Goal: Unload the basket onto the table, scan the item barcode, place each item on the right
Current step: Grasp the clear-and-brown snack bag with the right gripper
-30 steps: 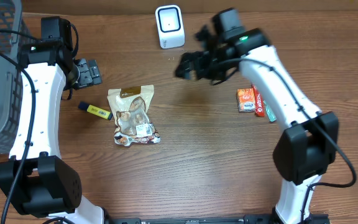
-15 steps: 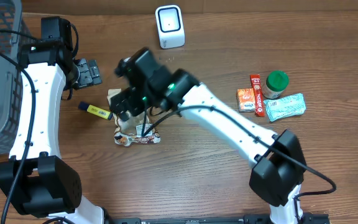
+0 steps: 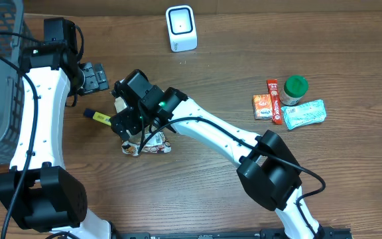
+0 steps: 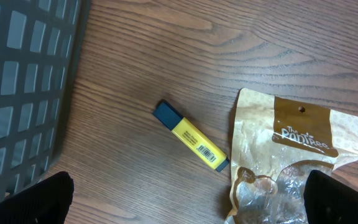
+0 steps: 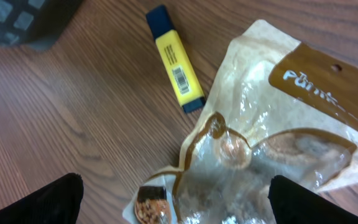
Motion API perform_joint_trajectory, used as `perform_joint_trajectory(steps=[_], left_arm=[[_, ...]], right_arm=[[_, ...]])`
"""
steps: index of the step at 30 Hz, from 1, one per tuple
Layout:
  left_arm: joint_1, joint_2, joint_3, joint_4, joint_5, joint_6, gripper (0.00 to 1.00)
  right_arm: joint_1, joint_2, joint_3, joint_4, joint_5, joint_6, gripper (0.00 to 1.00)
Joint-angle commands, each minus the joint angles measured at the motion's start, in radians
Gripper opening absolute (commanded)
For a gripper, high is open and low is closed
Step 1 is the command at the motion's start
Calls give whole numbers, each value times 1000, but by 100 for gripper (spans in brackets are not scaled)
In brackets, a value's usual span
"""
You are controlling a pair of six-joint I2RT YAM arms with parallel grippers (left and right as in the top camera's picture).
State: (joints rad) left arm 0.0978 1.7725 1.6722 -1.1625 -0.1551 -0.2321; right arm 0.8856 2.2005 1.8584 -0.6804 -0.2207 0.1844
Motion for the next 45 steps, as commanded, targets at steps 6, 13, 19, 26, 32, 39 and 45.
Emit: perform_joint_trajectory(steps=[6, 13, 19, 26, 32, 39, 45], left_arm=[[-7, -14, 0, 0, -9, 8, 100], [-7, -14, 0, 0, -9, 8, 100], [-7, -14, 0, 0, -9, 8, 100], [-7, -14, 0, 0, -9, 8, 100], [-7, -14, 0, 0, -9, 8, 100], [-7, -14, 0, 0, -9, 8, 100], [-7, -14, 0, 0, -9, 8, 100]], right_arm=[[6, 89, 0, 107, -16, -14, 56], [6, 105, 0, 212, -16, -93, 54], [-1, 119, 0, 237, -15, -114, 60], [-79, 57, 2, 146, -19, -39, 68], [-114, 91, -6, 27, 30, -39, 75], [-124, 76, -5, -151, 195, 17, 73], [-161, -53, -5, -311, 201, 53, 74]])
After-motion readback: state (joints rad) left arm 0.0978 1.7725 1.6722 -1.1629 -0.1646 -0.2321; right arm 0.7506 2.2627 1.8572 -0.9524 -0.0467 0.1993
